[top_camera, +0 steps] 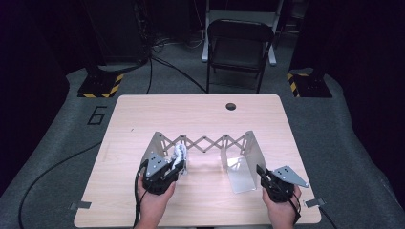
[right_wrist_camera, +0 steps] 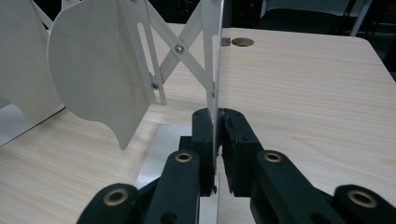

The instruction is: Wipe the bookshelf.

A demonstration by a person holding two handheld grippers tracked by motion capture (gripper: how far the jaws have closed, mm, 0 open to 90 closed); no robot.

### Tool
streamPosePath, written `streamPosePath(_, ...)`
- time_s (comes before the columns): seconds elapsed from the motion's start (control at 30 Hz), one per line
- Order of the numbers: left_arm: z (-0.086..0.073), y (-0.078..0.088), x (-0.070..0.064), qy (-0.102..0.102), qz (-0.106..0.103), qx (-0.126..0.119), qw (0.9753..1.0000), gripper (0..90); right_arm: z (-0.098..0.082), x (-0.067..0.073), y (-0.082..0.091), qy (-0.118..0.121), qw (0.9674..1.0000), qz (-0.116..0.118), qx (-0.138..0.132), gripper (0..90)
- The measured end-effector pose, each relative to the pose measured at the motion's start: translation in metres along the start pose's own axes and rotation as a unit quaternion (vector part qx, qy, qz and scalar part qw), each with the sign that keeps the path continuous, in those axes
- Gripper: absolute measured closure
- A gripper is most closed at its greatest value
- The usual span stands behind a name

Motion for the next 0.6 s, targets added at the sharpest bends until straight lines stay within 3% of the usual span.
streamPosePath(0.3, -0.037, -0.024, -0.003, -0.006, 0.007, 0.054, 0.9985, 77.2, 0.000, 0.000, 0.000, 0.000, 1.0000, -0.001, 0.000, 83.5)
streamPosePath(0.4, -0.034, -0.020, -0.003, -0.005, 0.004, 0.050, 0.9987, 77.2, 0.000, 0.000, 0.000, 0.000, 1.0000, 0.000, 0.000, 83.5)
streamPosePath(0.6, -0.008, -0.001, -0.004, 0.001, -0.008, 0.012, 0.9999, 77.2, 0.000, 0.000, 0.000, -0.001, 1.0000, -0.001, 0.000, 83.3)
Point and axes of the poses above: each handheld gripper's, and its own axes: y roughly backward along the jaws, z roughly out of its top, x roughly to its left, the point moved 1 cm from there along -y, roughly forward along the jaws, and after that the axes turned 12 degrees about z, right-handed, at the moved point
